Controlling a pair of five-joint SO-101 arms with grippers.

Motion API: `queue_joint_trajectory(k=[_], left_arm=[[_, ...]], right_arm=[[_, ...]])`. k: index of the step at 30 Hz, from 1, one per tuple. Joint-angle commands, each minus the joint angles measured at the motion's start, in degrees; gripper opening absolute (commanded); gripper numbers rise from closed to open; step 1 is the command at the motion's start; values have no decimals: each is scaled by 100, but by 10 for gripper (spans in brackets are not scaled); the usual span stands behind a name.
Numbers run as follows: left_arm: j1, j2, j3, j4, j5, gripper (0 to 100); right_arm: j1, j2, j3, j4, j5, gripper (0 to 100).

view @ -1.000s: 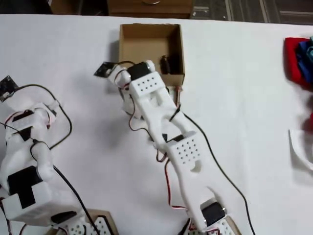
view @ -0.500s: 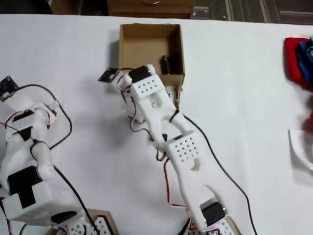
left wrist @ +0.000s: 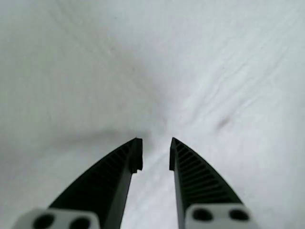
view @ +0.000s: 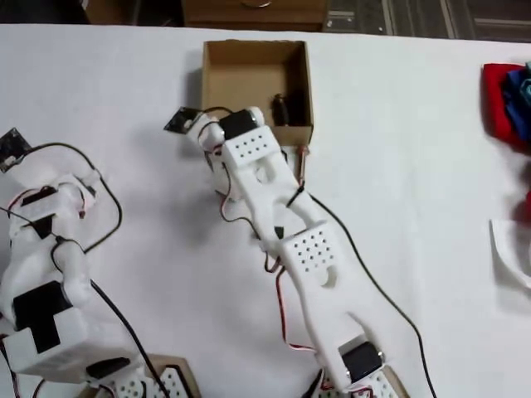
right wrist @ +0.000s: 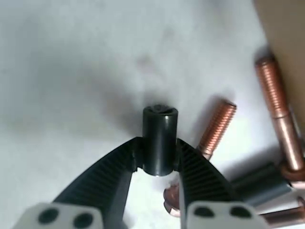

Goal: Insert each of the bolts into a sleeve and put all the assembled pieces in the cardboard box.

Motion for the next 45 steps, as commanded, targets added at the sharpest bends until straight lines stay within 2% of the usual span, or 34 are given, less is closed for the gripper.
queue_joint_trajectory(k=[1, 10, 15, 30, 32, 35, 45], left_arm=[[-26, -26, -277, -79, 44, 116], [-26, -26, -277, -79, 44, 116], [-26, -26, -277, -79, 44, 116], [-26, -26, -277, -79, 44, 116], [-26, -26, -277, -79, 44, 116], [-26, -26, -277, -79, 44, 116], [-26, -26, -277, -79, 44, 116]], right_arm=[[31, -40, -237, -40, -26, 98], [-110, -48, -246, -40, 0, 103], [-127, -48, -246, -207, -26, 175], [-119, 251, -237, -286, 0, 174], [-127, 435, -290, -286, 0, 135], [-127, 497, -352, -277, 0, 9], [-57, -268, -835, 171, -237, 21]])
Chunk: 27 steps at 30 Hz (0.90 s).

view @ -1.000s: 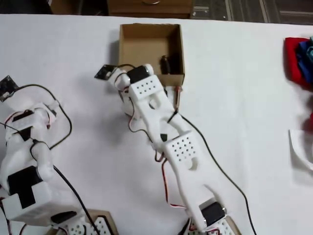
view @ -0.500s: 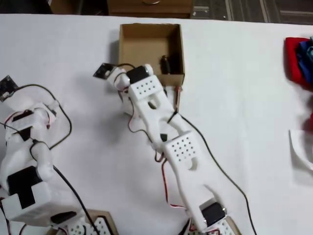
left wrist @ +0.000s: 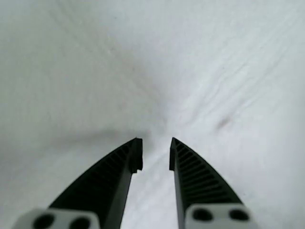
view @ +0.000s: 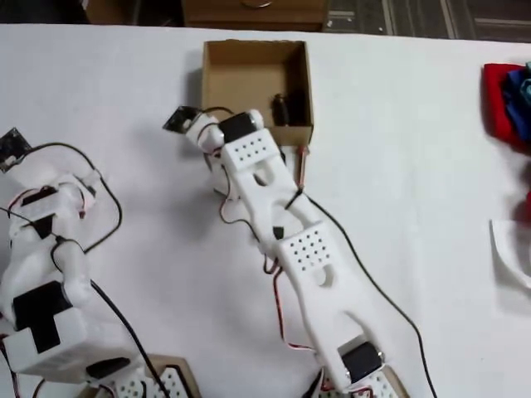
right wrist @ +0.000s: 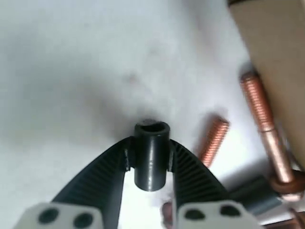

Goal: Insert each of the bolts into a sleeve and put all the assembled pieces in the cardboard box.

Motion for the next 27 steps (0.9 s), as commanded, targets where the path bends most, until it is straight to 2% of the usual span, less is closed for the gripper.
queue_joint_trajectory(k=[1, 5, 11, 15, 20, 24, 27], left_arm=[[-9, -26, -277, -79, 26, 116], [211, -26, -277, -79, -158, 116], [1152, -26, -286, -26, -1776, 118], [1908, -35, -365, 413, -2831, 120], [2901, -26, -505, 1125, -3640, 120], [3736, -26, -760, 1697, -4237, 120], [4193, -26, -1253, 2286, -4536, 120]], right_arm=[[75, -884, -237, 171, -396, 21], [409, -1868, 9, 171, -1064, 21], [708, -3688, 2180, 171, -1547, 20], [1051, -5262, 3974, 154, -1521, 21], [2105, -7125, 5626, 31, -1495, 21], [2905, -8022, 7007, -532, -870, 21], [3363, -8479, 8070, -1121, -782, 21]])
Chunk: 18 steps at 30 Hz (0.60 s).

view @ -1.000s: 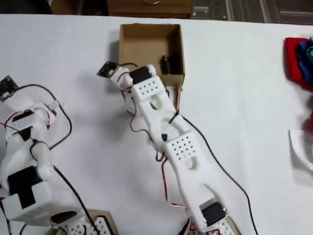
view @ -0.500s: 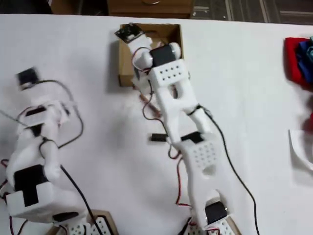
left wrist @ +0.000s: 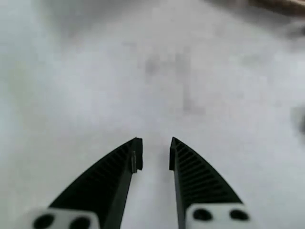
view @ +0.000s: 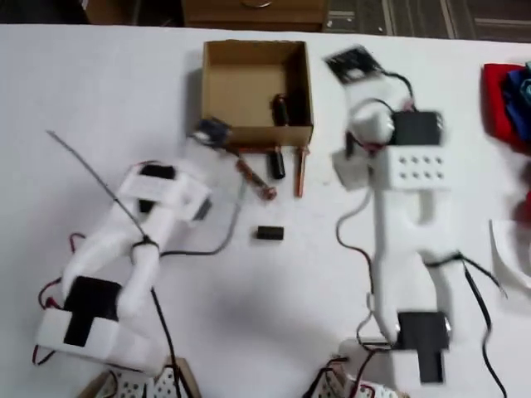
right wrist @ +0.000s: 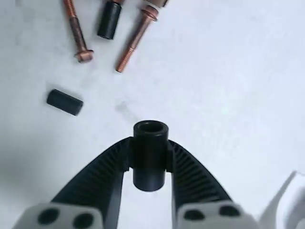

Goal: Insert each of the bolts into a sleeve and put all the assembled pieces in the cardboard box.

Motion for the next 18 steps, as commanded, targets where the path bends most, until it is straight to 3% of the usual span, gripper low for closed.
queue_joint_trajectory(k=[1, 12, 18], left_arm=[[519, -35, -752, 668, -316, 120], [686, 571, -1974, 1160, -2154, 126], [686, 2251, -3864, 2488, -2286, 338]], right_arm=[[549, -760, 1125, -629, 141, 21], [1824, -1341, 3024, -2299, 97, 21], [1631, -1341, 3657, -2976, 88, 21]])
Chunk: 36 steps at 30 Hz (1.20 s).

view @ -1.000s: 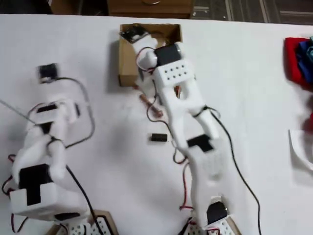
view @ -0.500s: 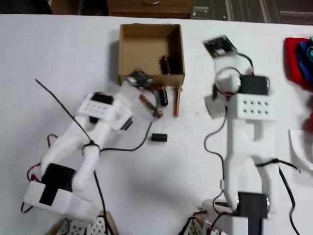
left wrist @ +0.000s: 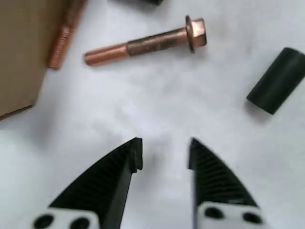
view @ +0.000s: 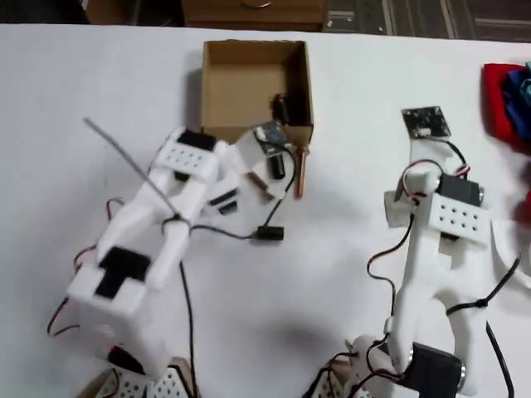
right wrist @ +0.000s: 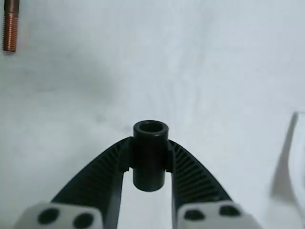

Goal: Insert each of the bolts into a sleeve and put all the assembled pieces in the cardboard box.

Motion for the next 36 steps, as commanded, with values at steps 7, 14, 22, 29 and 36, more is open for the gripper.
queue_joint_trajectory(k=[7, 14, 22, 29, 36], left_arm=[[255, 2330, -4699, 3279, -1363, 316], [686, 3358, -6659, 3314, -1987, 228], [958, 4149, -7266, 3288, -2505, 117], [932, 4457, -7275, 3112, -2488, 116], [949, 4589, -7275, 2567, -2479, 117]], right_arm=[[-356, -259, 510, -620, 0, 21], [-497, -251, 642, -673, 0, 21], [-479, -251, 659, -769, 0, 21], [-479, -251, 659, -778, 0, 21], [-479, -251, 659, -778, 0, 21]])
